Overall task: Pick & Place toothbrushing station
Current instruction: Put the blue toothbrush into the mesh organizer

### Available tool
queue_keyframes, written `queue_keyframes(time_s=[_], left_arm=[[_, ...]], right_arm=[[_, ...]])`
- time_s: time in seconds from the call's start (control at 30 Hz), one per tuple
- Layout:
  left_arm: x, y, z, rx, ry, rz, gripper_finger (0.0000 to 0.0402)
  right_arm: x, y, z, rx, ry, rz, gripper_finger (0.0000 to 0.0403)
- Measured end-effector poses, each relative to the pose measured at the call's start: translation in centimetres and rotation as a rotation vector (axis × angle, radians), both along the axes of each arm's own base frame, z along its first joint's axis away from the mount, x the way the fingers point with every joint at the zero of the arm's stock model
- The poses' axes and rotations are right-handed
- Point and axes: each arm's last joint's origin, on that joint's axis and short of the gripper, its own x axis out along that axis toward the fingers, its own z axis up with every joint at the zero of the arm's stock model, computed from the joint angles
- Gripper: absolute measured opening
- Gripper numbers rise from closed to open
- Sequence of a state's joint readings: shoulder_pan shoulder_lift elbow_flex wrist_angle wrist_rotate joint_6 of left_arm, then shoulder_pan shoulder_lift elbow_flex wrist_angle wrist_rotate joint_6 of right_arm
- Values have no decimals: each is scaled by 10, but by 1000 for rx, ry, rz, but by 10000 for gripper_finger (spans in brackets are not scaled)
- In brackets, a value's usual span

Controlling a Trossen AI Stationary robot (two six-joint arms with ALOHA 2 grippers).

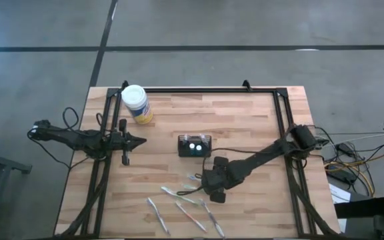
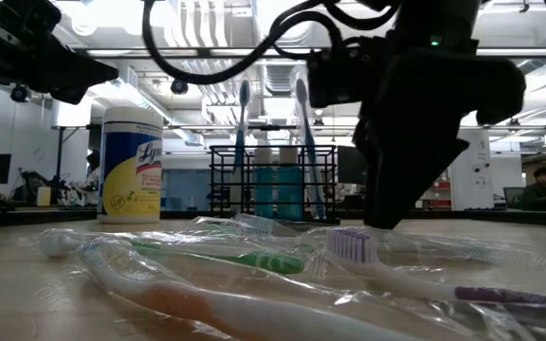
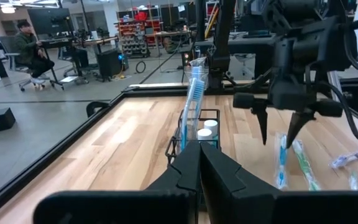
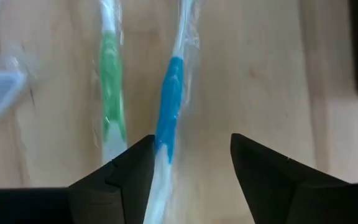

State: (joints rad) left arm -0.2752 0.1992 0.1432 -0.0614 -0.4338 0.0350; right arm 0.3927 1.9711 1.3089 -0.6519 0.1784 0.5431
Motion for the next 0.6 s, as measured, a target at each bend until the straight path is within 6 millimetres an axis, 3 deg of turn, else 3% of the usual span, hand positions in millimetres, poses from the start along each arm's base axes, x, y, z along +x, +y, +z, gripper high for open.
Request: queue_keyframes(time_s=[0.4,0.6], left_arm=[[0,0,0,-4,1,-2,14],[0,0,0,-9,0,-3,14]], right_arm=[[4,2,-14,0,6,4,202],[4,2,-15,33,17,32,145]])
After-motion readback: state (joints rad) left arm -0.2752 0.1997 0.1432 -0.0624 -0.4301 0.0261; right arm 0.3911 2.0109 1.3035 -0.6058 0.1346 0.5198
